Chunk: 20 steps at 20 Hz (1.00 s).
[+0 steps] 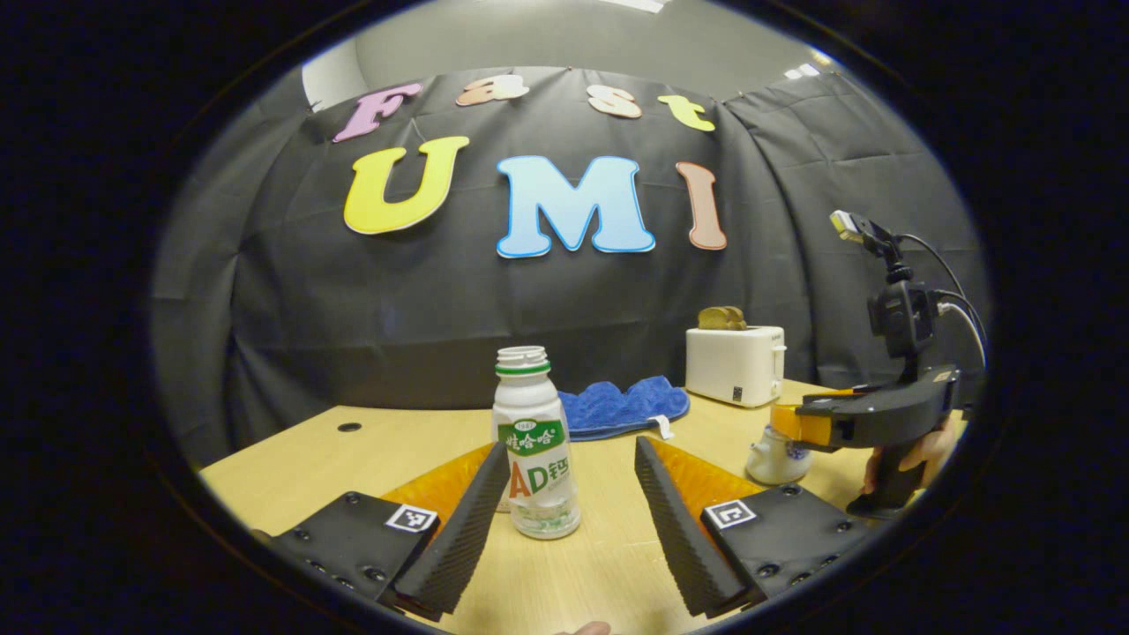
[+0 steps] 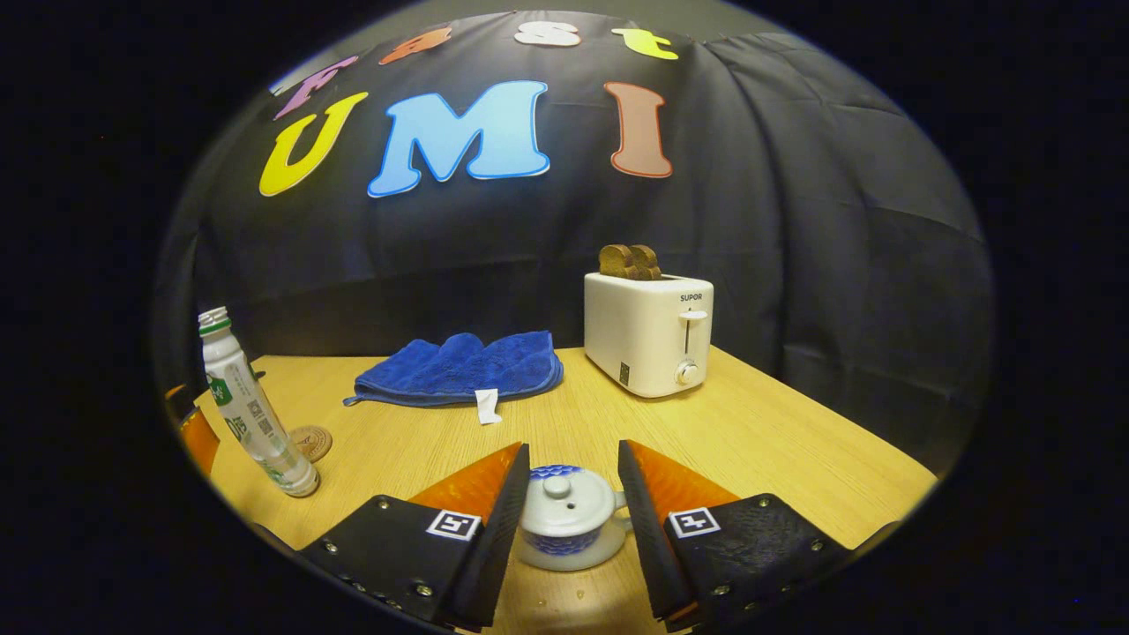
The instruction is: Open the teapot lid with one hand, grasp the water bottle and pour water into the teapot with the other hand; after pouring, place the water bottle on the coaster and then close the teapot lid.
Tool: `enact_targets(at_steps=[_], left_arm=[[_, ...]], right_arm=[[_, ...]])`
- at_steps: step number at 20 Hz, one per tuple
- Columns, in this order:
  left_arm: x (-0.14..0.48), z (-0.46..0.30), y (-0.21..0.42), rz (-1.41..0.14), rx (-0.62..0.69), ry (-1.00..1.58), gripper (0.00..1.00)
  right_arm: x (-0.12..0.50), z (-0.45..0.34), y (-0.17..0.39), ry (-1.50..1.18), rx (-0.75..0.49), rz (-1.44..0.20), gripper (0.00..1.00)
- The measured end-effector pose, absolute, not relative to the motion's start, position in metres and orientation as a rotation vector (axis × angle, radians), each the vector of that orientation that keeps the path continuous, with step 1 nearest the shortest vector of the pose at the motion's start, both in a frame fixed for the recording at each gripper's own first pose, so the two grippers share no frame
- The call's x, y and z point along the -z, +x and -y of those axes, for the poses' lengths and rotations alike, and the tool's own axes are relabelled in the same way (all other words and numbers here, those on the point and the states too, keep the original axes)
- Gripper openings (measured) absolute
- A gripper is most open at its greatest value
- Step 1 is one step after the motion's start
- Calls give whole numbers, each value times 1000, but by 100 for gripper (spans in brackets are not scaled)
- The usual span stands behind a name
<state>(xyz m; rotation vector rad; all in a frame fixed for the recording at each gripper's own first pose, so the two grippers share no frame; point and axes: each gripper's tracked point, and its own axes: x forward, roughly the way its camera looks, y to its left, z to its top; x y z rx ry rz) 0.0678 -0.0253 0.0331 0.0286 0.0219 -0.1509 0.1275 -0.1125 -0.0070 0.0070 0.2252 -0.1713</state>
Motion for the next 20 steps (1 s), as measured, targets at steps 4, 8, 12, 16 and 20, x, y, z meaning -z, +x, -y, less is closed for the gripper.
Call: enact_targets(at_steps=[4, 8, 12, 16, 20], left_arm=[[-30, 26, 68, -30, 153, 24, 95], [-23, 23, 70, -45, 151, 25, 99], [-23, 26, 70, -45, 163, 13, 100], [-17, 25, 77, -53, 148, -4, 100], [-9, 18, 97, -81, 119, -11, 100]], right_arm=[[8, 107, 129, -45, 167, -230, 24], [7, 110, 130, -40, 178, -218, 5], [-4, 108, 127, -26, 161, -175, 5], [-34, 92, 112, -33, 114, -69, 5], [-37, 75, 100, -101, 78, -31, 5]])
